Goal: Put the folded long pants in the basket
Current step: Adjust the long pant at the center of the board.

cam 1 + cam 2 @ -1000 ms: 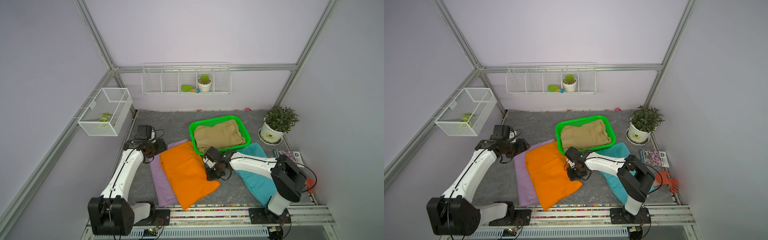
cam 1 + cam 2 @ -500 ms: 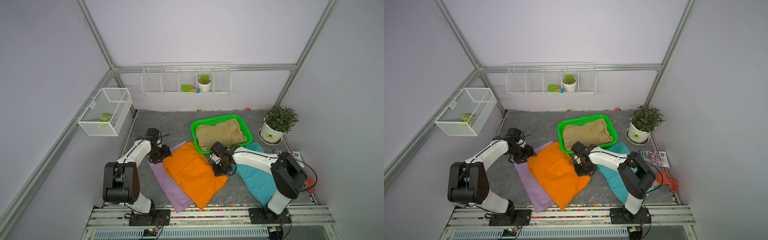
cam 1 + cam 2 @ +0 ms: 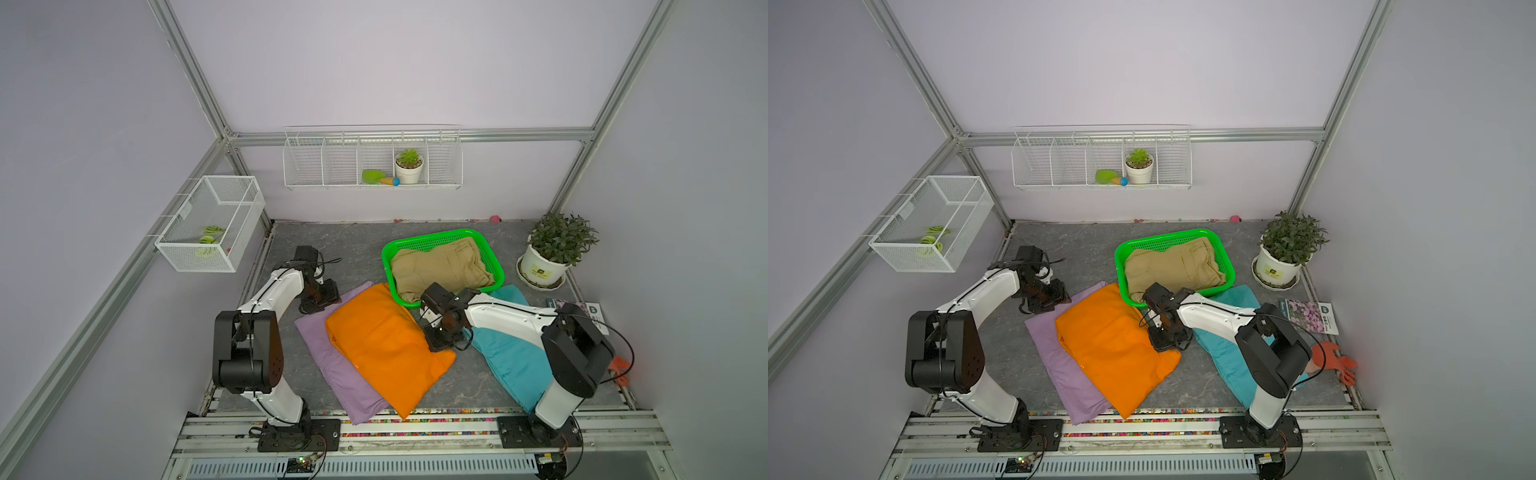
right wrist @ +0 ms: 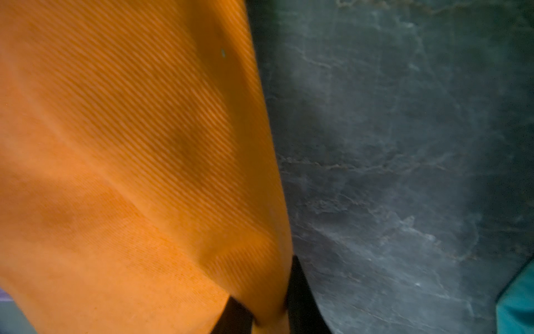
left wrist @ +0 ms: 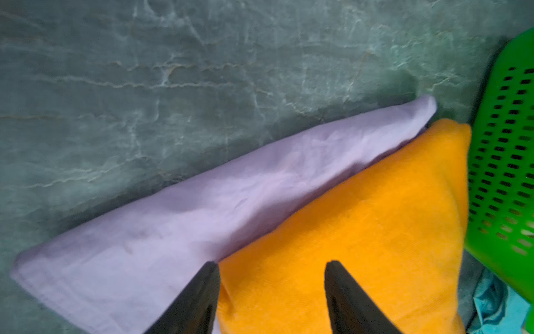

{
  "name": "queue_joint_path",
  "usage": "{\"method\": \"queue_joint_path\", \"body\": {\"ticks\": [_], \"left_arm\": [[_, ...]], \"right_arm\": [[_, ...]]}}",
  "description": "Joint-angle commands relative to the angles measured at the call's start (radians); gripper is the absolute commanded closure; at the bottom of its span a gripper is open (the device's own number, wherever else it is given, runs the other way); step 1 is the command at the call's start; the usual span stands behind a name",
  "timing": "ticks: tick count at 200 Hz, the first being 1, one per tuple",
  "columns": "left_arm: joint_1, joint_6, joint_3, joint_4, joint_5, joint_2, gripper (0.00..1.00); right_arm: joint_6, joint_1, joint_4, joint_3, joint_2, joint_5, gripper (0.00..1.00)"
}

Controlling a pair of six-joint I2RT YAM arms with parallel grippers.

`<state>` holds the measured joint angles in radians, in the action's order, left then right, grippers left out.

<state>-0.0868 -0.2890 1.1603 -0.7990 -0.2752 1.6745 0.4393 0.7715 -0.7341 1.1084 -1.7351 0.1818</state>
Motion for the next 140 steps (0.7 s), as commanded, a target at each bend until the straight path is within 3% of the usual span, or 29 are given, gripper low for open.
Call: {"method": "queue_joint_path", "body": {"ticks": [1,100,140], "left_arm": [[0.004,0.11,-0.01,0.058,-0.109,0.007,0.43],[0.003,0.123,-0.07,0.083,-0.051,0.099,0.4],[0.001,0.124,-0.094,0.079,-0.106,0.091,0.52]], "right_arm": [[0.015,-0.022,0.002,-0.014,-0.009,-0.082,0.97],[0.023,-0.022,0.021,-0.032,0.01,-0.081,0.96],[0.029,-0.021,0.025,-0.015,-0.01,-0.069,0.96]]}}
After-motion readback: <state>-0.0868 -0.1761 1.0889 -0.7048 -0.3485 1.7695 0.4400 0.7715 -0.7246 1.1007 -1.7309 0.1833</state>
